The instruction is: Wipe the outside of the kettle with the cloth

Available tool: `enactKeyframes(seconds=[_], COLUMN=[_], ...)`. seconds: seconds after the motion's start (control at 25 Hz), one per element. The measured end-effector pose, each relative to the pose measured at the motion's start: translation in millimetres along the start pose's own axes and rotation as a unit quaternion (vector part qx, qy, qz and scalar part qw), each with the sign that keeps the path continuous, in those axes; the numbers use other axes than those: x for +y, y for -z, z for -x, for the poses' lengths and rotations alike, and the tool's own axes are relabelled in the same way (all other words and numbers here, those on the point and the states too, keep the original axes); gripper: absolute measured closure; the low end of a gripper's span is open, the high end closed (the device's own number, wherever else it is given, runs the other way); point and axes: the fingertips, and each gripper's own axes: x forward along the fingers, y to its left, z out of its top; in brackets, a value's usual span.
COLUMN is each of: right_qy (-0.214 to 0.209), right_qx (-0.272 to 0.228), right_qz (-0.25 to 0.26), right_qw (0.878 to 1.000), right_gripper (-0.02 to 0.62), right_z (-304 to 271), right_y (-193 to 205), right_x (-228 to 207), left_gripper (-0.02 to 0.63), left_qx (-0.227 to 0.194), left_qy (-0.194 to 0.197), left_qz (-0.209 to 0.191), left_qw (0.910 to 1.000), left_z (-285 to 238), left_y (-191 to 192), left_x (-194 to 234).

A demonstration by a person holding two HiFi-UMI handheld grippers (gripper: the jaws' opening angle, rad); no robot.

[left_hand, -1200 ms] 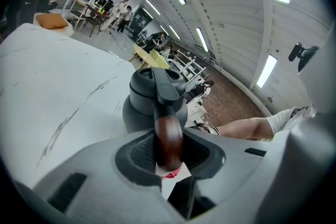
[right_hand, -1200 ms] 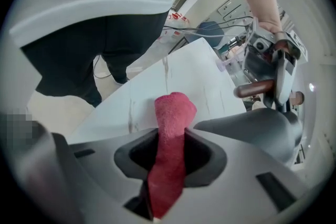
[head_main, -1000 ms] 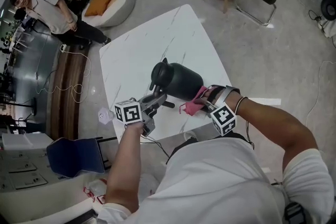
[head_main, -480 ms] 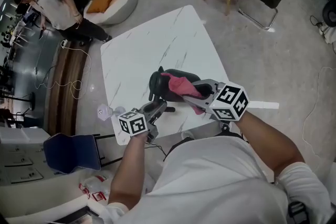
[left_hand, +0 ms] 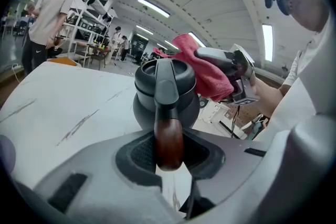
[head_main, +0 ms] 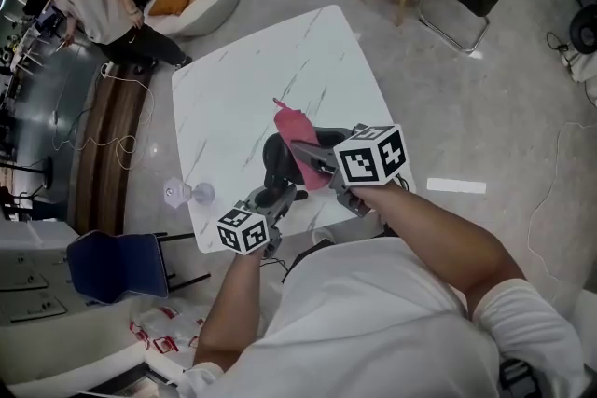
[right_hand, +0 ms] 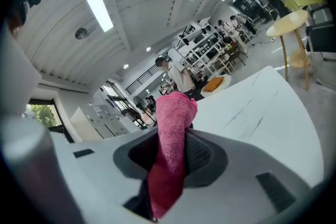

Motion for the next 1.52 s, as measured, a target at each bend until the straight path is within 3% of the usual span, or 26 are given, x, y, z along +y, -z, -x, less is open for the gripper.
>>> enactKeyframes(seconds=[0.2, 0.36, 0.96, 1.52], right_qy=[0.070, 0.099, 0.166, 0.225], right_qx=[0.017, 0.008, 0.015, 0.036], right_qz=[0.028, 0.031, -0.005, -0.023], right_qw=[0.997, 0.995, 0.986, 0.973], right_gripper=[0.474, 0.474, 0.476, 0.477], right_z=[4.0, 15.5, 44.0, 61.3], right_y=[14.4, 19.4, 56.1, 83.3], right_x=[-28.2, -50.7, -121.5, -175.3], left_gripper=[0.511, 0.511, 0.512, 0.512], left_qx=[0.005, 0.010, 0.060, 0.077], left_qy=[-0.005, -0.008, -0.020, -0.020], left_qz=[-0.020, -0.027, -0.070, -0.107], left_qw=[0.9998, 0.9996, 0.9955, 0.9911], left_z=[-0.4, -0.4, -1.5, -2.2], left_y=[2.6, 5.9, 24.1, 25.2], left_x=[-4.7, -4.2, -9.2, -12.1])
